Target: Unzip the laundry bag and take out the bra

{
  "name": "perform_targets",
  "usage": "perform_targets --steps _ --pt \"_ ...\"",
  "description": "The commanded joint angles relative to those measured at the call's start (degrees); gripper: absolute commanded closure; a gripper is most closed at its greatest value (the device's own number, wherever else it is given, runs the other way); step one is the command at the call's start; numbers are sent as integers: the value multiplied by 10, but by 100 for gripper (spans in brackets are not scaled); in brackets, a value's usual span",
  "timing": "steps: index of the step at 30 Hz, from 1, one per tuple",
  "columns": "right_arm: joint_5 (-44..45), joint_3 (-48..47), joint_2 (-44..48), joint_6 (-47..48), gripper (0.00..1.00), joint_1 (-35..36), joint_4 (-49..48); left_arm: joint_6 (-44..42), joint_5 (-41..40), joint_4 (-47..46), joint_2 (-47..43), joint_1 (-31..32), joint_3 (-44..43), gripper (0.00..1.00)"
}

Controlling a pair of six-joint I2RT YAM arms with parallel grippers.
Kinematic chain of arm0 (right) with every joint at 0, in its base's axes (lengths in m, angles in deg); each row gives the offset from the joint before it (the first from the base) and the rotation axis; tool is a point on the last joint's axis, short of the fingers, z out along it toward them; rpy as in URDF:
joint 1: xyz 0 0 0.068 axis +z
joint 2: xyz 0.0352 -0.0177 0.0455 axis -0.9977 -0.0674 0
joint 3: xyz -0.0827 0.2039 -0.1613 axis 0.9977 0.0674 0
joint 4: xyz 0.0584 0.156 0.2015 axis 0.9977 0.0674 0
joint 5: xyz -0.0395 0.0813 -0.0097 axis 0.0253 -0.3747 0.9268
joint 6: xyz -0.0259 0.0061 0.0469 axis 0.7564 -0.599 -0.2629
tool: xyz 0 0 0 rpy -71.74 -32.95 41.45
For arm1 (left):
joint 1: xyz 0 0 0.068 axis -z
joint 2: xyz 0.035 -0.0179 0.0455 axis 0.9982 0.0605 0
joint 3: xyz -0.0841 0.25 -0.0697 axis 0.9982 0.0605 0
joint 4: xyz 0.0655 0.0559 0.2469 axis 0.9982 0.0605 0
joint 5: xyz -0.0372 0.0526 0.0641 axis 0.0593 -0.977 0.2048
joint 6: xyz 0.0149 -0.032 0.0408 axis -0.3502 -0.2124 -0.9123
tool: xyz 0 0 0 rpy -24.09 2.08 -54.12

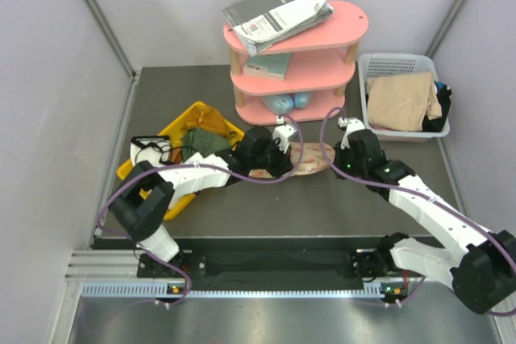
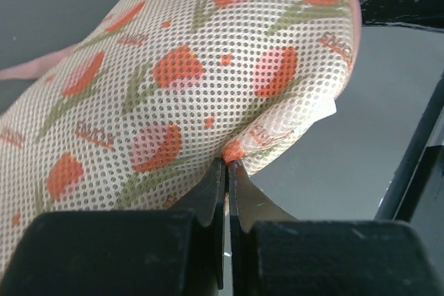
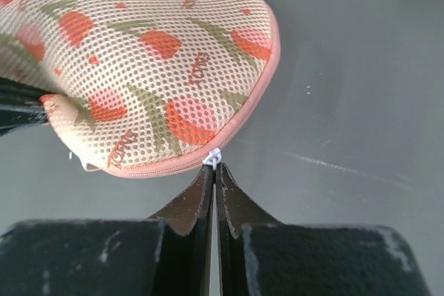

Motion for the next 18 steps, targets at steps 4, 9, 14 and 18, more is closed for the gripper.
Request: perform_targets --steps 4,9,14,18 --pt "-62 4 -13 -47 100 60 -29 23 -26 -13 -100 -1 95 59" --pt "-87 15 -30 -82 100 125 -72 41 -8 -24 -214 11 162 34" --pt "-83 12 -52 -104 100 171 -92 65 9 -45 -277 35 200 31" --pt "-82 16 -55 -116 100 189 -94 93 28 -99 -260 43 208 31"
